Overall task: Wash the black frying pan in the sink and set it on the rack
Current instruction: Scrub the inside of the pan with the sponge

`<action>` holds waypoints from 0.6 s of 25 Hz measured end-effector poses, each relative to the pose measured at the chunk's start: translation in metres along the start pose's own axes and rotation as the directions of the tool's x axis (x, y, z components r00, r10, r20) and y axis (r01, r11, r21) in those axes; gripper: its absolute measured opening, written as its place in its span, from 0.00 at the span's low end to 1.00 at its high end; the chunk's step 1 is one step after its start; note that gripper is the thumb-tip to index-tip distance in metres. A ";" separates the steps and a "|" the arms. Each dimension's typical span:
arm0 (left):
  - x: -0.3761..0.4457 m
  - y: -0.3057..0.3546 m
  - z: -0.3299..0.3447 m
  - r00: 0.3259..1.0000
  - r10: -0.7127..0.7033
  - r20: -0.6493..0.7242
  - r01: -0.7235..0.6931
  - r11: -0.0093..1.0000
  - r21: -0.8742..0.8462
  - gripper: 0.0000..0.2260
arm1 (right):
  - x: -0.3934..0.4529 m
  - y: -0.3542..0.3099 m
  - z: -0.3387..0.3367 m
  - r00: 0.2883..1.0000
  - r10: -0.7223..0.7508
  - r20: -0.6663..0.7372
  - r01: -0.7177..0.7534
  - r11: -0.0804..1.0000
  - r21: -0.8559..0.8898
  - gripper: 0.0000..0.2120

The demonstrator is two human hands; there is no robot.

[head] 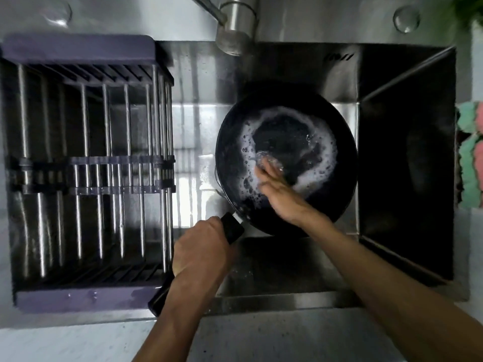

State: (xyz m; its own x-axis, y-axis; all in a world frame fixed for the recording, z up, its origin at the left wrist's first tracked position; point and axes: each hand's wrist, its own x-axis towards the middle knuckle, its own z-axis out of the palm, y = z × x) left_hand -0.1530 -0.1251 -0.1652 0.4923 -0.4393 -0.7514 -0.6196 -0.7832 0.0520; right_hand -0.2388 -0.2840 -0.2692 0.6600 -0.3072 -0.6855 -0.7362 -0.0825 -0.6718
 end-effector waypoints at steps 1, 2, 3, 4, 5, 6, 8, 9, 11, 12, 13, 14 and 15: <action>0.000 0.001 0.001 1.000 -0.001 0.005 0.001 1.000 0.013 0.18 | 0.001 -0.012 0.009 0.991 -0.132 0.026 0.129 0.987 0.096 0.28; 0.001 0.001 0.002 1.000 0.002 0.008 -0.002 1.000 0.022 0.18 | 0.017 -0.021 0.005 0.976 -0.217 -0.034 0.219 0.959 0.182 0.29; 0.001 0.000 0.002 1.000 0.002 0.006 -0.002 1.000 0.018 0.18 | 0.032 -0.026 -0.005 0.973 -0.199 -0.120 0.214 0.968 0.133 0.31; 0.001 0.000 0.002 1.000 -0.002 0.001 0.002 1.000 0.003 0.18 | 0.044 -0.023 -0.015 0.968 -0.120 -0.222 0.132 0.990 0.043 0.32; 0.001 0.000 0.001 1.000 -0.003 -0.005 0.003 1.000 -0.001 0.17 | 0.046 -0.018 -0.023 0.958 -0.043 -0.282 0.034 0.999 -0.035 0.31; 0.000 -0.002 0.001 1.000 -0.002 -0.015 0.002 1.000 0.002 0.16 | 0.042 -0.013 -0.024 0.964 -0.024 -0.265 0.002 0.997 -0.082 0.30; 0.000 -0.001 0.002 1.000 0.000 -0.027 0.000 1.000 0.005 0.15 | 0.035 -0.012 -0.014 0.979 -0.181 -0.096 0.174 0.982 -0.075 0.28; 0.000 0.000 0.003 0.999 0.004 -0.032 -0.004 1.000 0.008 0.15 | 0.038 -0.013 -0.015 0.966 -0.241 -0.098 0.229 0.966 -0.121 0.29; 0.001 -0.001 0.005 0.999 0.016 -0.047 -0.016 1.000 0.017 0.14 | 0.049 0.006 -0.037 0.943 -0.205 -0.264 0.095 0.922 -0.375 0.31; 0.001 -0.002 0.004 0.999 0.019 -0.050 -0.018 0.999 0.028 0.13 | 0.048 0.014 -0.046 0.934 -0.125 -0.336 -0.037 0.898 -0.439 0.31; 0.000 -0.002 0.004 0.998 0.023 -0.051 -0.021 0.999 0.033 0.14 | 0.043 0.019 -0.050 0.945 -0.052 -0.324 -0.111 0.879 -0.464 0.31; 0.000 -0.002 0.004 0.998 0.027 -0.049 -0.025 0.999 0.033 0.14 | 0.038 0.020 -0.048 0.969 -0.052 -0.243 -0.072 0.878 -0.473 0.30; 0.000 0.000 0.004 0.998 0.032 -0.044 -0.031 0.999 0.038 0.15 | 0.037 0.023 -0.048 0.981 -0.125 -0.146 0.036 0.866 -0.498 0.29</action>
State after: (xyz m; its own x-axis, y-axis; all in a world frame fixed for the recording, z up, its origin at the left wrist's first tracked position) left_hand -0.1555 -0.1230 -0.1675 0.4986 -0.4835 -0.7195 -0.6570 -0.7522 0.0501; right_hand -0.2383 -0.3422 -0.2963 0.7178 -0.4300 -0.5476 -0.6886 -0.5547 -0.4671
